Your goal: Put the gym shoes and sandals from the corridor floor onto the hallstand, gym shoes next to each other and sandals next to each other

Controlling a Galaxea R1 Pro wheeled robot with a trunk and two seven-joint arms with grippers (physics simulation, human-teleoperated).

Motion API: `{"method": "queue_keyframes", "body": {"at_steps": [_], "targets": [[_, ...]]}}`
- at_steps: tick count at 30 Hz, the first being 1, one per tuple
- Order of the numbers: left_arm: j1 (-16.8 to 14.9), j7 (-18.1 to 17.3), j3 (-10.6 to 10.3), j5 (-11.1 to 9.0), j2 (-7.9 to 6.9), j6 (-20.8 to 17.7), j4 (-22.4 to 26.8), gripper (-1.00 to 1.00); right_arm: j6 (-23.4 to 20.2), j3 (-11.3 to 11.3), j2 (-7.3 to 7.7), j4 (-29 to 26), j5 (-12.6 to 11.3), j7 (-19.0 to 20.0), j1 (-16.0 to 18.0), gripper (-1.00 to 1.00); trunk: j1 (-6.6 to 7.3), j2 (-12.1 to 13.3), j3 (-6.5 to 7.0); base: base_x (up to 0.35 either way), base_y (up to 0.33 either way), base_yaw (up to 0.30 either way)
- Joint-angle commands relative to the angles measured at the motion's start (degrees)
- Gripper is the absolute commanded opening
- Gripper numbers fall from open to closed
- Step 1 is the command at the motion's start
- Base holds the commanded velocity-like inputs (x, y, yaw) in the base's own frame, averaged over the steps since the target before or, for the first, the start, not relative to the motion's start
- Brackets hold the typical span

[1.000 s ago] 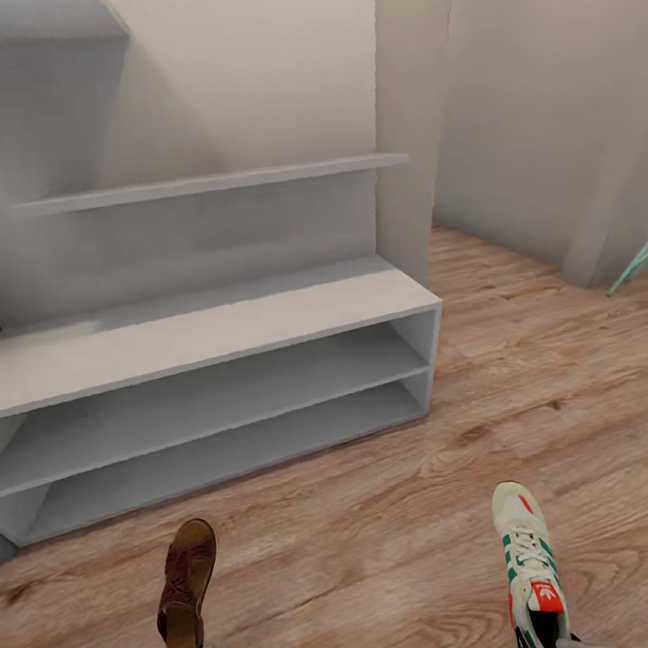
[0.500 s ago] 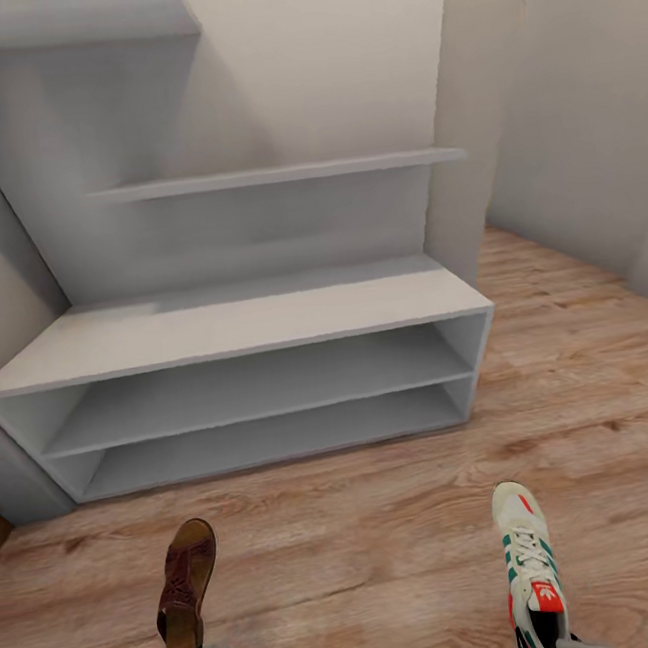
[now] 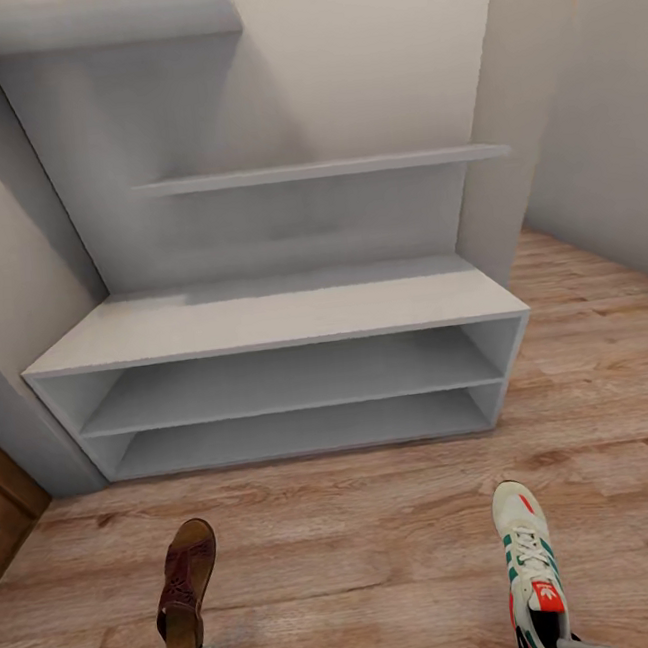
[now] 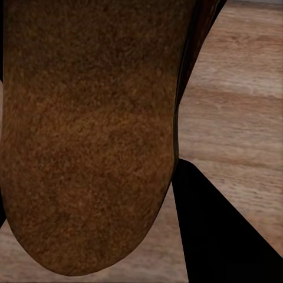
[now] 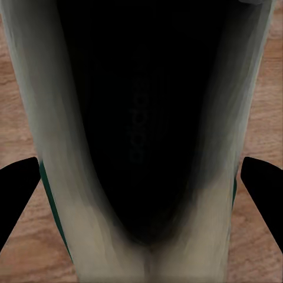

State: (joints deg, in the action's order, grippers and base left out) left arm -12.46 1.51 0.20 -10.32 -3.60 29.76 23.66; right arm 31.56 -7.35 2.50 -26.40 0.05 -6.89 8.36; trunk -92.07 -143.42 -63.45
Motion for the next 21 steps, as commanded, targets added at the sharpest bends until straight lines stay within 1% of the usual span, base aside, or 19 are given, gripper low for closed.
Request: {"method": "queue_keyframes", "body": {"at_steps": [1, 18, 21], "targets": [[-0.02, 0.16, -0.09, 0.02, -0.01, 0.12, -0.02, -1.0, 0.17, 0.01, 0.03, 0.04, 0.04, -0.09, 0.04, -1.0, 0.01, -0.02, -0.04, 0.0, 0.0, 0.019], [-0.02, 0.16, -0.03, 0.02, -0.01, 0.12, -0.02, -1.0, 0.17, 0.06, 0.13, -0.35, 0.1, 0.02, 0.07, -1.0, 0.01, -0.02, -0.04, 0.0, 0.0, 0.003], [-0.02, 0.16, -0.03, 0.0, -0.01, 0.12, -0.02, -1.0, 0.22, 0.06, 0.13, -0.33, 0.11, 0.03, 0.06, -1.0, 0.01, -0.02, -0.04, -0.04, 0.066, 0.0]]}}
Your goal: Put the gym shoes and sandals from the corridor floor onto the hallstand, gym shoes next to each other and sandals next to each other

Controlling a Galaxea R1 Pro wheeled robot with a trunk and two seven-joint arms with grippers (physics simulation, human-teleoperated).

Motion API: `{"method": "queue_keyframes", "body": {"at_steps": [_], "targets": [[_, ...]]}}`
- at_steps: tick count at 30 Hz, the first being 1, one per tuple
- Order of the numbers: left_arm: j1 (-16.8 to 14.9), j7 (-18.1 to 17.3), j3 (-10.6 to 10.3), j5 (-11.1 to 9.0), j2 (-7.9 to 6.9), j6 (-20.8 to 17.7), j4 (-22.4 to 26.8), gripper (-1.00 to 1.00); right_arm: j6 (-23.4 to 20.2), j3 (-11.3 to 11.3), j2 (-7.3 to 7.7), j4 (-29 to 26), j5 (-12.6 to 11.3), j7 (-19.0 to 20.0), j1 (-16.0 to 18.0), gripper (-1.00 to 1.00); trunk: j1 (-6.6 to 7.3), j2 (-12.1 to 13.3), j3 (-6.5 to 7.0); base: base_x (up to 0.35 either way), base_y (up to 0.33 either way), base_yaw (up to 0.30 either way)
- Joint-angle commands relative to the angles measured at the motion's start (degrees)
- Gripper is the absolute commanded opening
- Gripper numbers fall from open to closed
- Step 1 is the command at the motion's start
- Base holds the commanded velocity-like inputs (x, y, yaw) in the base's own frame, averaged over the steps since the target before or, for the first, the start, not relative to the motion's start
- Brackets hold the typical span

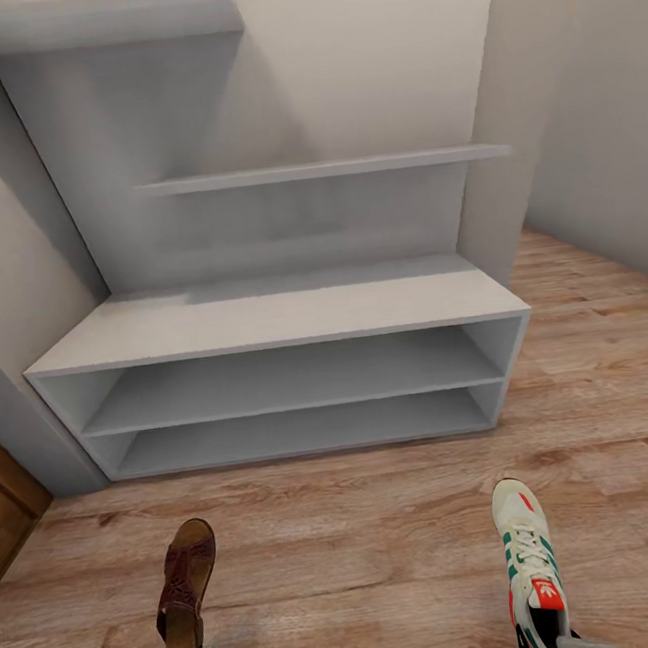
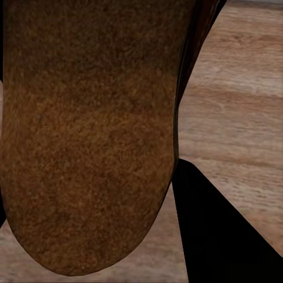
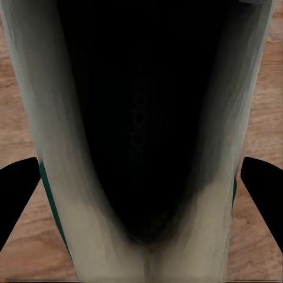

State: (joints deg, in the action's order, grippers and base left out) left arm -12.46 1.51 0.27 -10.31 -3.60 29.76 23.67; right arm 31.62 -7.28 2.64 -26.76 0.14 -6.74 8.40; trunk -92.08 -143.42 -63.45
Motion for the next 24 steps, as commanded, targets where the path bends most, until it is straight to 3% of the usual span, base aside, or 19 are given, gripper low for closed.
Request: {"method": "queue_keyframes", "body": {"at_steps": [1, 13, 19, 22, 24], "targets": [[-0.02, 0.16, -0.1, -0.05, -0.01, 0.12, -0.03, -1.0, 0.12, -0.01, -0.06, 0.15, 0.0, -0.19, 0.02, -1.0, 0.02, -0.02, -0.04, -0.172, 0.23, 0.0], [-0.07, 0.05, -0.16, 0.1, -0.03, 0.02, 0.12, -1.0, 0.11, -0.18, 0.08, 0.15, -0.05, -0.28, 0.03, -1.0, 0.02, -0.02, -0.04, -0.068, 0.078, -0.001], [-0.69, -0.04, -0.18, 0.3, -0.3, -1.23, 0.07, -1.0, 0.04, -0.33, 0.45, 0.16, -0.12, -0.36, 0.01, -1.0, 0.02, -0.02, -0.04, -0.003, 0.004, -0.159], [-1.21, 0.15, -0.19, 0.18, -0.92, -3.85, 0.46, -1.0, 0.08, -0.35, 0.51, 0.14, -0.13, -0.39, -0.01, -1.0, 0.02, -0.02, -0.04, -0.001, 0.001, -0.247], [-2.83, 0.83, -0.19, 0.08, -1.36, -7.56, 0.81, -1.0, 0.1, -0.36, 0.55, 0.13, -0.13, -0.43, -0.02, -1.0, 0.02, -0.02, -0.04, 0.0, 0.0, -0.234]]}}
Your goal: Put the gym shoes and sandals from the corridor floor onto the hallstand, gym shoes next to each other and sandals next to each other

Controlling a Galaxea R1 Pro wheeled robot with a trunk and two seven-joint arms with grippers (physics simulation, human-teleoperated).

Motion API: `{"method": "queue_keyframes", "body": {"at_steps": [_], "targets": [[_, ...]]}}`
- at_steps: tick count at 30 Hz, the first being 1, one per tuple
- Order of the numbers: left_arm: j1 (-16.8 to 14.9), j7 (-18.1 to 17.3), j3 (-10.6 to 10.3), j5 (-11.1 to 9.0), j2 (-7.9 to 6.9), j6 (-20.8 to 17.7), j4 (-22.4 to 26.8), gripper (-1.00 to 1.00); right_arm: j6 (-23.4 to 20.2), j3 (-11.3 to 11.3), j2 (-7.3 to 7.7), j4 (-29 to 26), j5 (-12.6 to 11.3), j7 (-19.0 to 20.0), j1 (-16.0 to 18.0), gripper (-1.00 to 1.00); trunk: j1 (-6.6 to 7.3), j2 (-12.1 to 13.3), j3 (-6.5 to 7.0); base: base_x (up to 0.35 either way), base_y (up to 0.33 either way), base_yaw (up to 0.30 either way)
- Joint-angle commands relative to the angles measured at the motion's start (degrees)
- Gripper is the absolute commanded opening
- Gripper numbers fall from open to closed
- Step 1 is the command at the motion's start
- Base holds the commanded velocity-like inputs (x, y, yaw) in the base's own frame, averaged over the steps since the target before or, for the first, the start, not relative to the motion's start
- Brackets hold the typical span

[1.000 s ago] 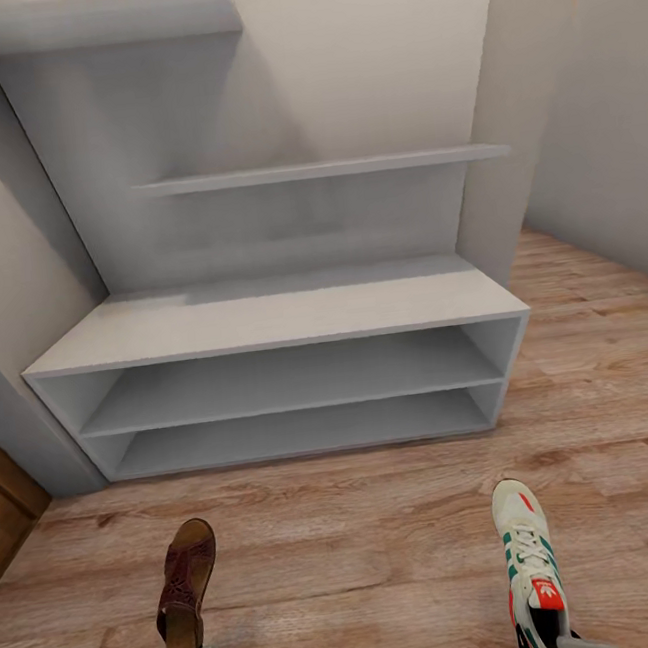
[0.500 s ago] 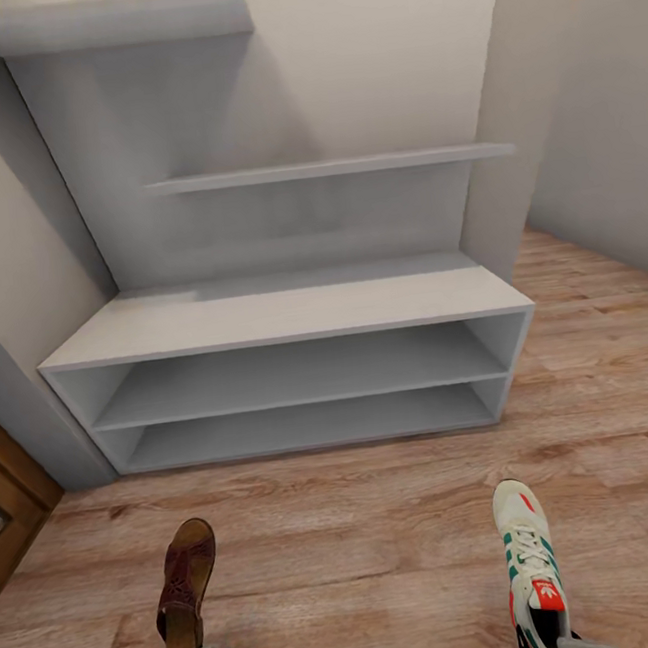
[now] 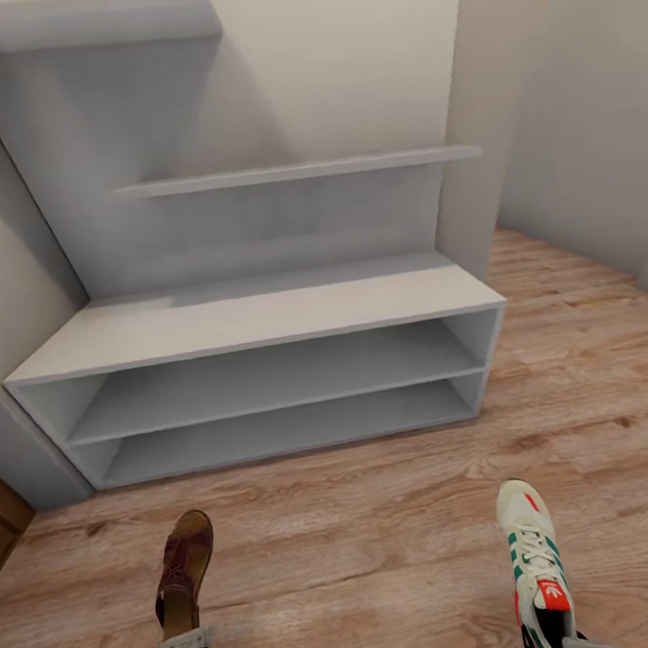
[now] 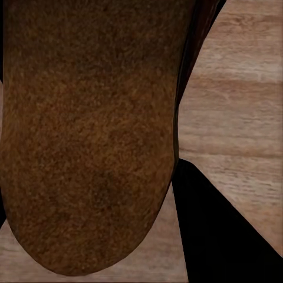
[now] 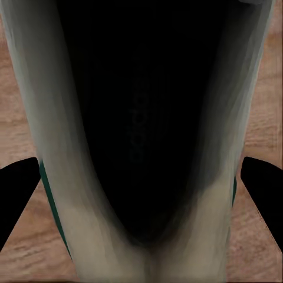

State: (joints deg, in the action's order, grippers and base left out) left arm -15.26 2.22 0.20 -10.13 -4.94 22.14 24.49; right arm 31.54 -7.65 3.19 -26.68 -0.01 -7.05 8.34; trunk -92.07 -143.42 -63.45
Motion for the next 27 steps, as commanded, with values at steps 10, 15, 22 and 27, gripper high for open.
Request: {"method": "queue_keyframes", "body": {"at_steps": [10, 15, 22, 27], "targets": [[-13.19, 5.86, -0.11, 0.13, -0.42, -18.02, 0.37, -1.0, 0.19, -0.08, 0.5, 0.05, 0.01, -0.08, 0.08, -1.0, 0.01, -0.02, -0.05, 0.0, 0.0, -0.067], [-21.76, 8.4, -0.23, 0.34, -0.56, -26.96, 0.18, -1.0, 0.14, -0.09, 1.35, -0.03, -0.13, -0.11, 0.07, -1.0, 0.01, -0.02, -0.05, 0.0, 0.0, -0.004], [-28.43, 16.91, -0.38, 0.36, -1.01, -30.37, 0.39, -1.0, 0.1, -0.15, 1.68, -0.19, -0.16, -0.11, 0.07, -1.0, 0.01, -0.02, -0.05, 0.0, 0.0, 0.0], [-28.47, 16.77, -0.39, 0.37, -1.47, -30.46, 0.54, -1.0, 0.1, -0.1, 1.65, -0.21, -0.16, -0.08, 0.07, -1.0, 0.01, -0.02, -0.05, 0.026, 0.086, 0.0]]}}
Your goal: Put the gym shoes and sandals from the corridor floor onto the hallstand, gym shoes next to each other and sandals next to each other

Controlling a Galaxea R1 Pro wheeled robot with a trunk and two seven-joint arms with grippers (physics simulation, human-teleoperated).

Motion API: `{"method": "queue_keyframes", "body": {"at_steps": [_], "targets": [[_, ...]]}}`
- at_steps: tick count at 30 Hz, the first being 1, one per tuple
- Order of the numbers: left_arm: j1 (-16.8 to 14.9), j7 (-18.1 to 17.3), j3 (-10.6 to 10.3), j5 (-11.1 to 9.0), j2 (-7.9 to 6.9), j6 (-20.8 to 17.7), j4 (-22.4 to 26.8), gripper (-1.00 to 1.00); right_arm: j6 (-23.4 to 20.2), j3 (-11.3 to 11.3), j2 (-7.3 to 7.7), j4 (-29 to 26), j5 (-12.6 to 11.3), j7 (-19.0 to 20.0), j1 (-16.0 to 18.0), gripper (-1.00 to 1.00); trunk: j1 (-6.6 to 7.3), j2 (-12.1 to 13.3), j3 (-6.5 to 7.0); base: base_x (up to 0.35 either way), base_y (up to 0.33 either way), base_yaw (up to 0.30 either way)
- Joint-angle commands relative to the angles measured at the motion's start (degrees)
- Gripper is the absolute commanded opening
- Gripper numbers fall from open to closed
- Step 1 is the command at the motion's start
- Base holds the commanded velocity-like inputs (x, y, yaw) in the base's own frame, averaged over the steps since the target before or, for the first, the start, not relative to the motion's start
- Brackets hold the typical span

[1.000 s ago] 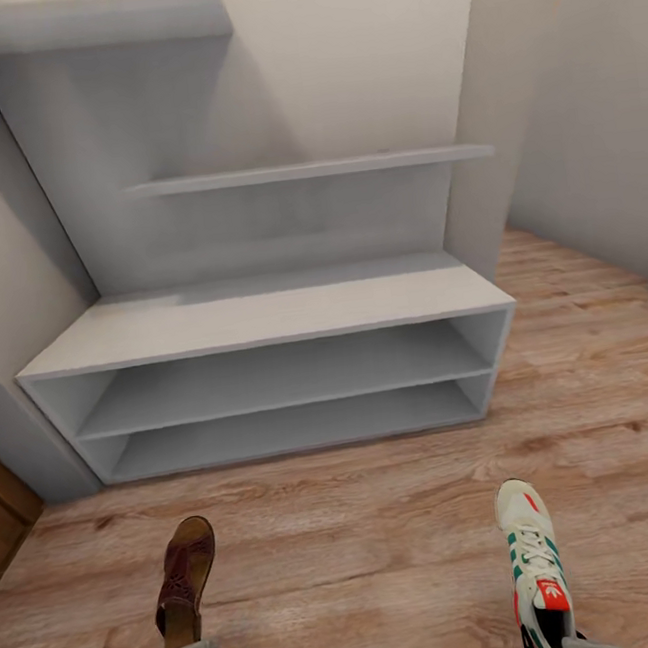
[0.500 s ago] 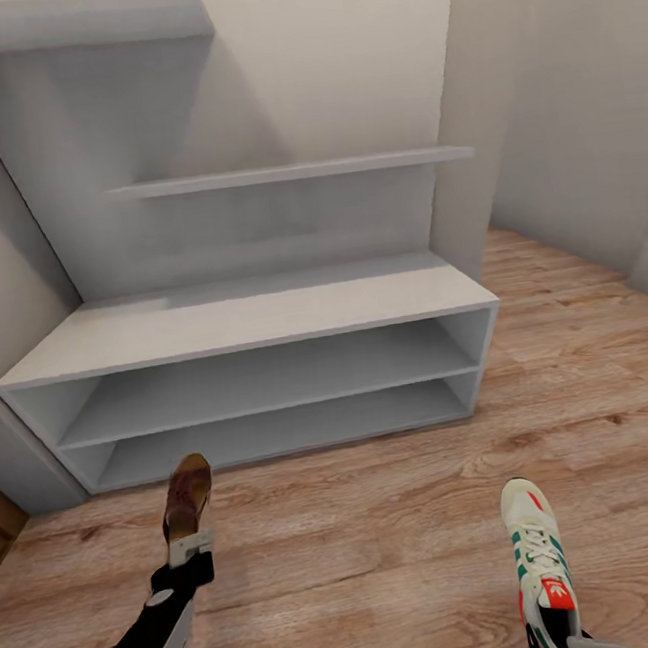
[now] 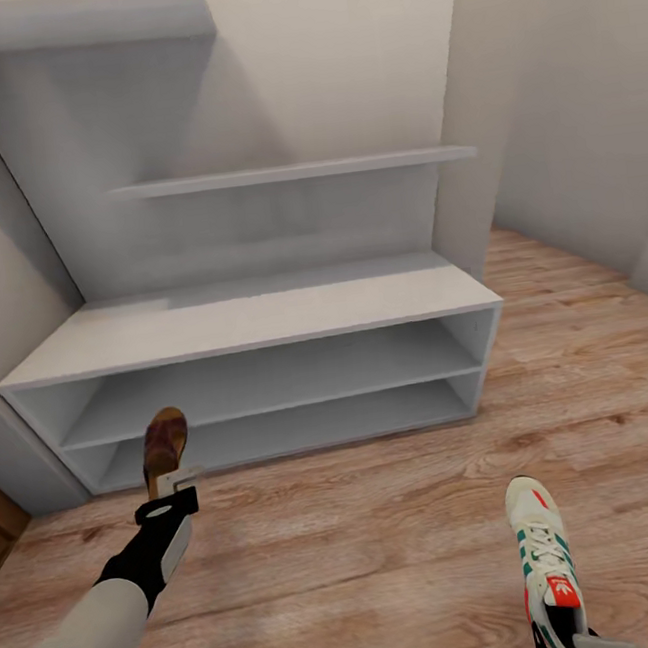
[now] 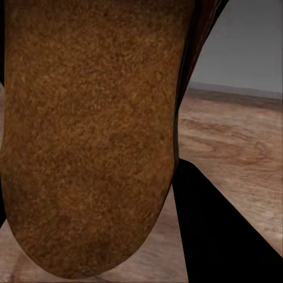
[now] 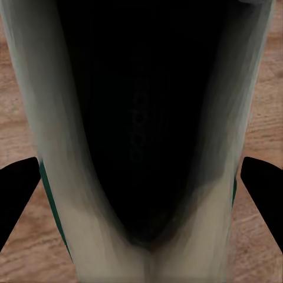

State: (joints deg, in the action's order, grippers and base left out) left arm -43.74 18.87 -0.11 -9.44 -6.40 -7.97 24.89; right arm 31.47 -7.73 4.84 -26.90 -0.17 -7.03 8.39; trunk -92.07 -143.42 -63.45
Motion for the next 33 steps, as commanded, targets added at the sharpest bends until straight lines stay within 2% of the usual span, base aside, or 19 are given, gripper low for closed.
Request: {"method": "queue_keyframes", "body": {"at_steps": [1, 16, 25, 33], "targets": [[0.0, 0.11, -0.08, -0.32, -0.03, -0.36, 0.13, -1.0, 0.17, -0.01, 0.02, 0.01, 0.0, -0.11, 0.03, -1.0, 0.01, -0.02, -0.05, 0.069, 0.218, 0.0], [-0.03, 0.04, 0.02, -0.4, -0.11, -0.38, 0.24, -1.0, 0.17, 0.0, -0.01, 0.01, 0.0, -0.09, 0.03, -1.0, 0.01, -0.02, -0.05, 0.114, 0.28, 0.0], [0.01, 0.03, 0.02, -0.45, -0.05, -0.38, 0.24, -1.0, 0.16, 0.0, -0.01, 0.01, 0.0, -0.09, 0.03, -1.0, 0.01, -0.02, -0.05, 0.255, 0.239, 0.0], [-0.02, 0.03, 0.02, -0.57, 0.05, -0.38, 0.3, -1.0, 0.17, 0.0, -0.01, 0.01, 0.0, -0.09, 0.01, -1.0, 0.01, -0.02, -0.05, 0.324, 0.055, 0.0]]}}
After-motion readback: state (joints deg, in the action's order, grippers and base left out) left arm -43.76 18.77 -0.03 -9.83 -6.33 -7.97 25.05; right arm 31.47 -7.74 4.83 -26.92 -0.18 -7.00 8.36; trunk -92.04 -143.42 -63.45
